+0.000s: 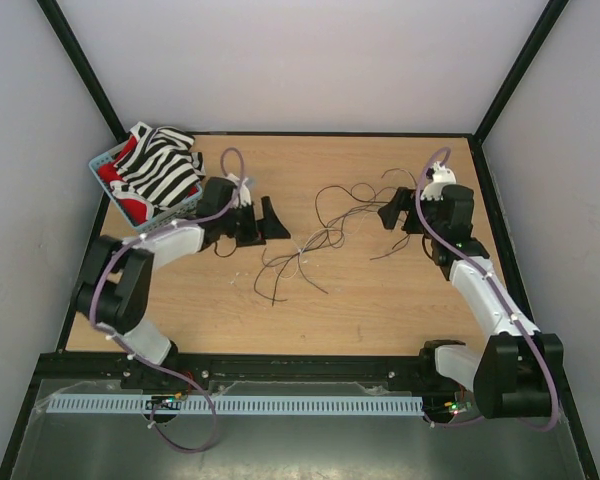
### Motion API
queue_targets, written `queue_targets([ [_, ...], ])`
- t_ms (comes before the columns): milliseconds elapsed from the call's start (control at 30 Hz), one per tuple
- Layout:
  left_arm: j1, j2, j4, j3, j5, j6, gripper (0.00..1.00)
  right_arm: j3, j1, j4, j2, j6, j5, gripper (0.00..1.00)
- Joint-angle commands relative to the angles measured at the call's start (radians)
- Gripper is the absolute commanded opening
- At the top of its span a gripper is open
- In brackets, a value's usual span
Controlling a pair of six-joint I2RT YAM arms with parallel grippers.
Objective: Zip-tie the wires
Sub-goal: Place the cable at the center of the board, then reset both arms
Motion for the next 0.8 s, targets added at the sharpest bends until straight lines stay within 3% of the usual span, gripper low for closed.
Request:
queue_targets([
  [0,0.079,-0.184,0.036,-0.05,0.034,0.068,0.99,-0.065,-0.011,0.07,-0.03,0.01,0.048,0.99],
  [167,0.175,-0.414,0.048,-0.178,-0.083,0.156,0.99,-0.184,-0.01,0.181,-0.042,0.038,0.15,0.99],
  [333,0.203,-0.575,0.081,-0.3,-0.411,0.234,0.99,-0.348,-0.01,0.39,-0.054,0.005,0.31,0.99],
  [533,0.207,-0.605,0.132,-0.377,-0.728,0.375,0.99,-0.435,-0.011,0.593,0.053,-0.078,0.376,0.99],
  [633,0.236,-0.594,0.136,-0.377,-0.802,0.406,0.99,-0.491,-0.011,0.779,0.129,-0.063,0.369,0.99],
  [767,0.248,-0.566,0.238,-0.406,-0.832,0.512,0.99,-0.514,-0.002,0.906,0.16,-0.075,0.356,0.99],
])
